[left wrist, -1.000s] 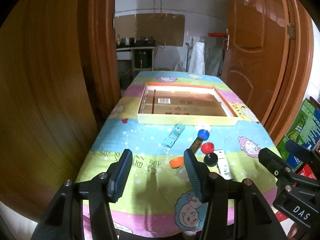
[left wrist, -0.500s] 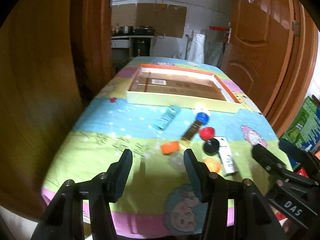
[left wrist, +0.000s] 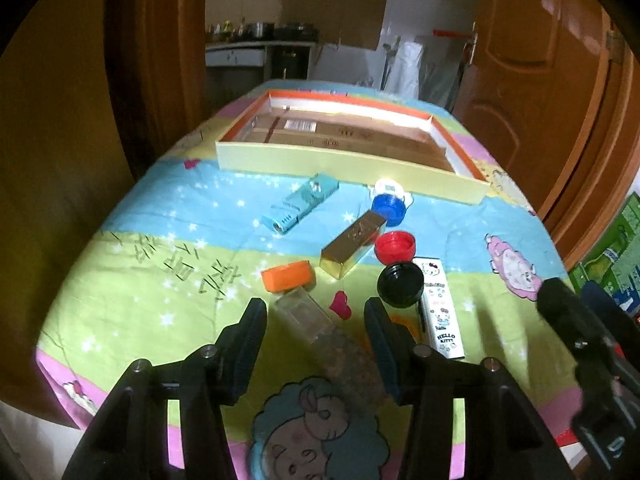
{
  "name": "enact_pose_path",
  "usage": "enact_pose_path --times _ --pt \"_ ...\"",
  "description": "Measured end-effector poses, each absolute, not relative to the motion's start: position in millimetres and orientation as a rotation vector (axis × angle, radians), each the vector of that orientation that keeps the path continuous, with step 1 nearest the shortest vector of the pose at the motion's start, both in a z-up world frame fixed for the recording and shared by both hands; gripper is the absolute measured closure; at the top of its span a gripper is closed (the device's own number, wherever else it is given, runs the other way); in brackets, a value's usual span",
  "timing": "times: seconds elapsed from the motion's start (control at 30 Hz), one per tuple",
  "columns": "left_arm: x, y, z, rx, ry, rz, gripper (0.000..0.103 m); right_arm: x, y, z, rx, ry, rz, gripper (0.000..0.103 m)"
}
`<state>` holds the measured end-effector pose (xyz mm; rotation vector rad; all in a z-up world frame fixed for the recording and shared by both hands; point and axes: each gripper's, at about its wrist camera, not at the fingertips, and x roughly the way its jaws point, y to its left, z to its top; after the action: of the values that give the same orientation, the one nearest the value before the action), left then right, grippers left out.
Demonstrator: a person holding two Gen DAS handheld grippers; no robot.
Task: Organize rigid objects
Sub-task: 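Grasp the glitter-filled clear tube with the left tool while the right tool grasps the white Hello Kitty box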
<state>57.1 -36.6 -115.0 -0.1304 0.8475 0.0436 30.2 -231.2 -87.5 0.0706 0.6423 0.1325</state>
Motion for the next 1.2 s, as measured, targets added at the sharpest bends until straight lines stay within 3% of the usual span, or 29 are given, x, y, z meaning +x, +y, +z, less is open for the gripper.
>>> enact_pose_path --times 0.2,0.47,1.07,1.2 --pt "58 -36 -127 -0.149 0.888 0.04 0.052 37 -245 -94 0.115 0.667 0.135 0.022" --pt "55 -15 -125 -0.181 0.898 -0.03 0.082 42 -244 -106 0.14 0.713 0.178 0.022" --pt "50 0 -125 -0.135 0.857 -0.09 0.083 48 -189 -131 -0.004 0.821 0.217 0.023" --pt "49 5 -126 -0.154 0.848 -0.1 0.083 54 -179 -141 -0.077 0.847 0.164 0.028"
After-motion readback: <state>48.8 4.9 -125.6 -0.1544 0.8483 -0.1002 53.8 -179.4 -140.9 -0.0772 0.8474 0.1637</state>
